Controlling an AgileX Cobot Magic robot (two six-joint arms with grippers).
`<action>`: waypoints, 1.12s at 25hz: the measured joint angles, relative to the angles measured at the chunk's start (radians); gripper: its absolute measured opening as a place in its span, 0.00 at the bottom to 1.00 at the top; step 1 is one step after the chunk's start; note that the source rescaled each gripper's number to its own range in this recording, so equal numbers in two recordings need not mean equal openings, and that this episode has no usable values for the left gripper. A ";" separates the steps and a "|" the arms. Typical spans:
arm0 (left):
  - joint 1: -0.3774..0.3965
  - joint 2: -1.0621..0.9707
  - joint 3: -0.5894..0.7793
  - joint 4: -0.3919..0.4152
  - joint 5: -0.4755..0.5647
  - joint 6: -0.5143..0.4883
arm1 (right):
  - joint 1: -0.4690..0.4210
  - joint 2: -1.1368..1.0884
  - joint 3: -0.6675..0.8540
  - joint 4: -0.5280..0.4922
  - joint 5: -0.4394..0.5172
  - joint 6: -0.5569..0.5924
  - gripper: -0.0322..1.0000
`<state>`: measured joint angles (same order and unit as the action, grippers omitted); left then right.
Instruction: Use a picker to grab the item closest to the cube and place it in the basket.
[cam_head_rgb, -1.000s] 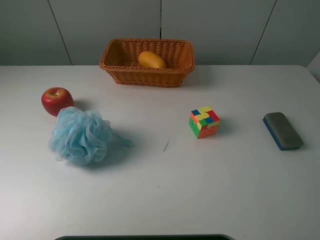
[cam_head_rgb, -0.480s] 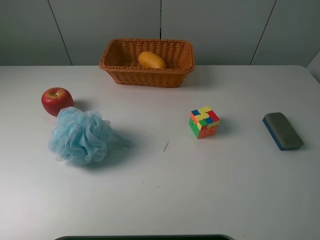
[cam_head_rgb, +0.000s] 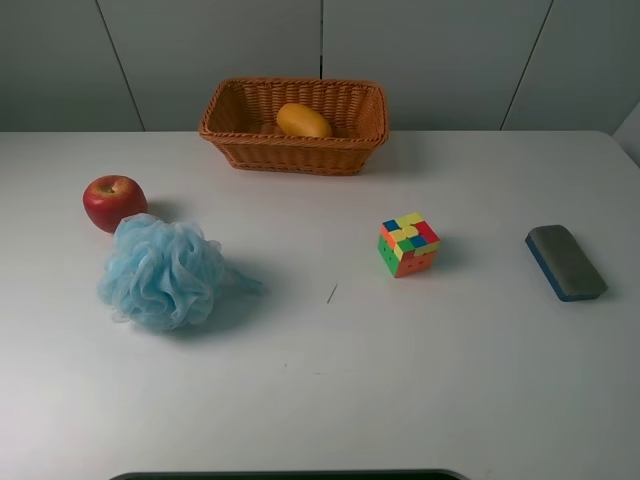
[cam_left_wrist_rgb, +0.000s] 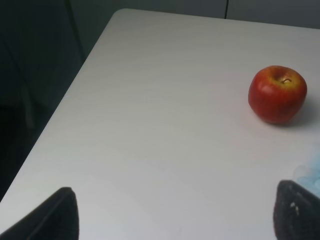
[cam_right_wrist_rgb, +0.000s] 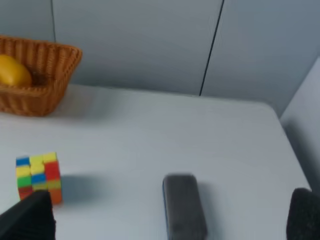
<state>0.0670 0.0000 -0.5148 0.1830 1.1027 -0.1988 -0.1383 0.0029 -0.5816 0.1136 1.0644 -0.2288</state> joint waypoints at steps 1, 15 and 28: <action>0.000 0.000 0.000 0.000 0.000 0.000 | 0.000 0.000 0.002 -0.010 0.037 0.017 1.00; 0.000 0.000 0.000 0.000 0.000 0.000 | 0.020 0.000 0.039 -0.099 0.103 0.191 1.00; 0.000 0.000 0.000 0.002 0.000 0.000 | 0.068 0.000 0.039 -0.126 0.103 0.229 1.00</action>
<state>0.0670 0.0000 -0.5148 0.1849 1.1027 -0.1988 -0.0707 0.0029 -0.5427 -0.0121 1.1674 0.0000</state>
